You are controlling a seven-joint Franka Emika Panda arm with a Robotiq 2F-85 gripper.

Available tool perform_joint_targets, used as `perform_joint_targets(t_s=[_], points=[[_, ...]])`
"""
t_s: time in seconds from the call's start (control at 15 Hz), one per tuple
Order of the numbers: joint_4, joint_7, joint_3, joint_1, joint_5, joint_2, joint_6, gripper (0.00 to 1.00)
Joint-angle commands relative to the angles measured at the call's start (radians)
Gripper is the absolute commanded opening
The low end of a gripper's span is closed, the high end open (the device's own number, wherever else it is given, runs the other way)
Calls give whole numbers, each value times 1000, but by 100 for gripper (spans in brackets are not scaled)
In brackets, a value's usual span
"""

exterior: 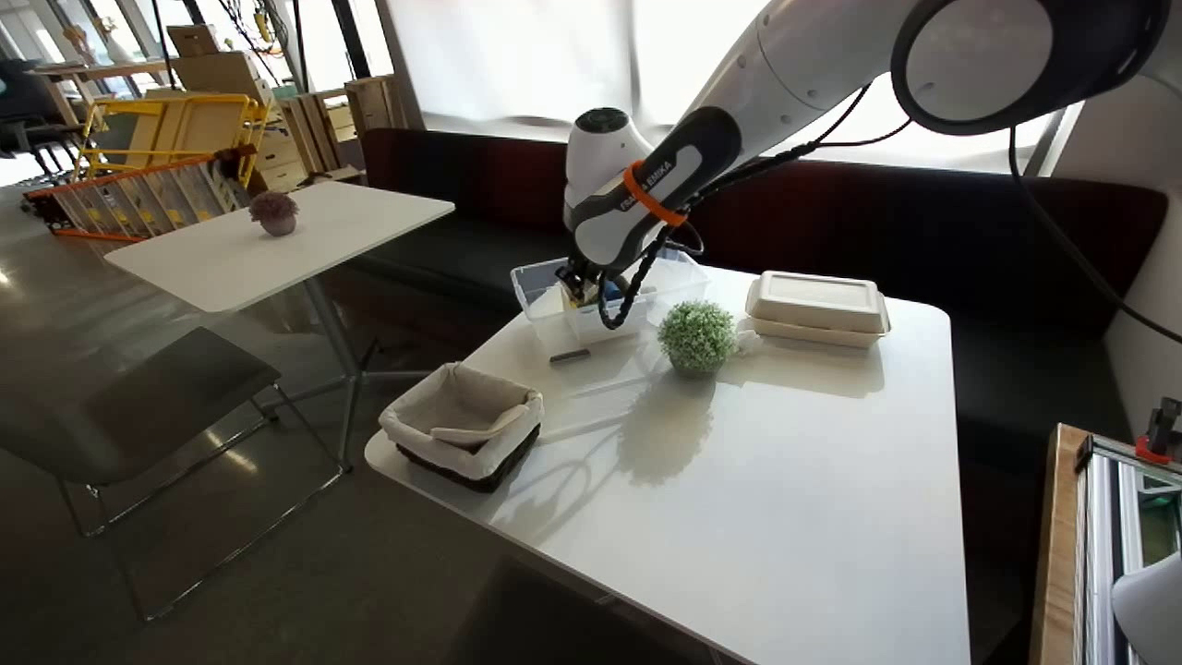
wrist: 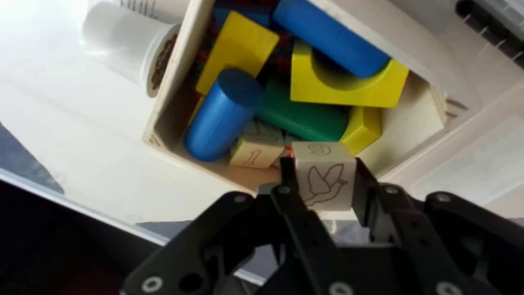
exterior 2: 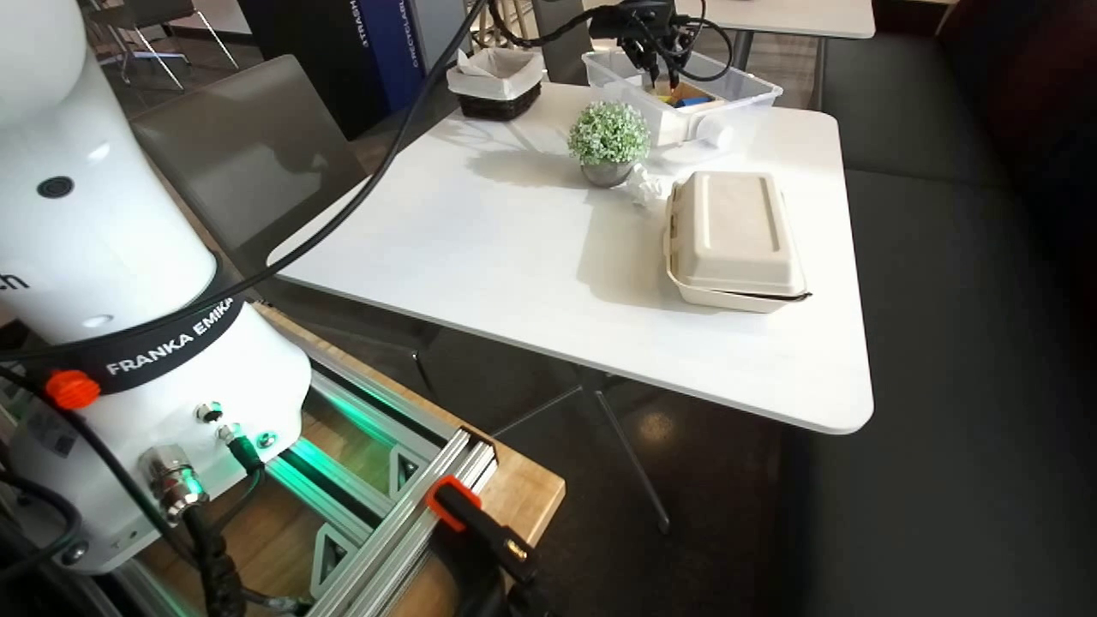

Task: Remove the letter block from the small wooden box in the lunchbox and put it on the table

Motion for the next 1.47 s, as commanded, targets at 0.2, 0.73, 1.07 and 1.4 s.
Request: perform_joint_targets(t_s=[0.2,0.73,1.07,1.4], points=[[-196,-4,-83,71,-66,-247,-158,9],[-439,-280,57,14,-60,-524,-491,9],[-610,-460,142,-4,-7,-598,-498,9],[-693,-657,226,-7,87,-560,-474,9]])
